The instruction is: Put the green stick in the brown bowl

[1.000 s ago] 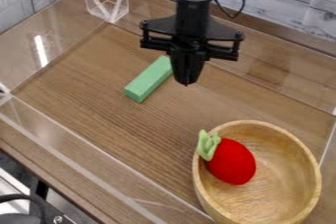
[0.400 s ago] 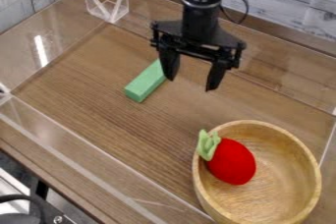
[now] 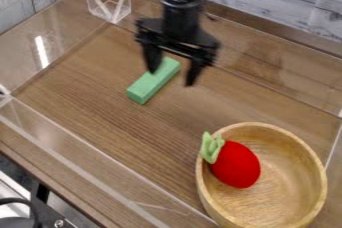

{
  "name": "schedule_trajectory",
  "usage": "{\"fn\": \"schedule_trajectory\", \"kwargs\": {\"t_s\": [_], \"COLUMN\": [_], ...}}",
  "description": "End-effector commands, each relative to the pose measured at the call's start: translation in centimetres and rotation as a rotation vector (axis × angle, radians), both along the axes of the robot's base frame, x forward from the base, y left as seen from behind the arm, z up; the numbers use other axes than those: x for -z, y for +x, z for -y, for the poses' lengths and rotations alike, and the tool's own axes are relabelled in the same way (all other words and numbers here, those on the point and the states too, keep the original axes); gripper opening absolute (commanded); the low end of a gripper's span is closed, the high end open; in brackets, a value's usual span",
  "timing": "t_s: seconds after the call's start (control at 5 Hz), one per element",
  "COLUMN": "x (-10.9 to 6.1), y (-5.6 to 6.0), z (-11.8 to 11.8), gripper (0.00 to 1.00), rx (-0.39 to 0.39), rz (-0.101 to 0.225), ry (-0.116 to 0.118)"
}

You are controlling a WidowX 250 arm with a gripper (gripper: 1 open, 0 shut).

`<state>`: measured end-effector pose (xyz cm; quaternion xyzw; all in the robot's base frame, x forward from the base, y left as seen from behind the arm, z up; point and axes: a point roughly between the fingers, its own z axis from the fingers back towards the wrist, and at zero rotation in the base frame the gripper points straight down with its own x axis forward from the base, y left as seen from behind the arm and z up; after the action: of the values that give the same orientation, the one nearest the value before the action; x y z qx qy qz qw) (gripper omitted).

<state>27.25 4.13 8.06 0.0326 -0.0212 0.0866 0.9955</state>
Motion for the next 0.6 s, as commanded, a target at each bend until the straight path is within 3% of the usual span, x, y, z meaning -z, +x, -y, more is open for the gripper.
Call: {"fn": "schedule_trajectory", "kwargs": {"t_s": [0.0, 0.4], "x": [-2.6, 0.5], "y": [1.1, 1.5], "z": [-3.6, -4.4], "gripper": [1.00, 1.00], "rx": [0.022, -0.077], "rz": [0.074, 0.047], "ry": [0.010, 0.009]}}
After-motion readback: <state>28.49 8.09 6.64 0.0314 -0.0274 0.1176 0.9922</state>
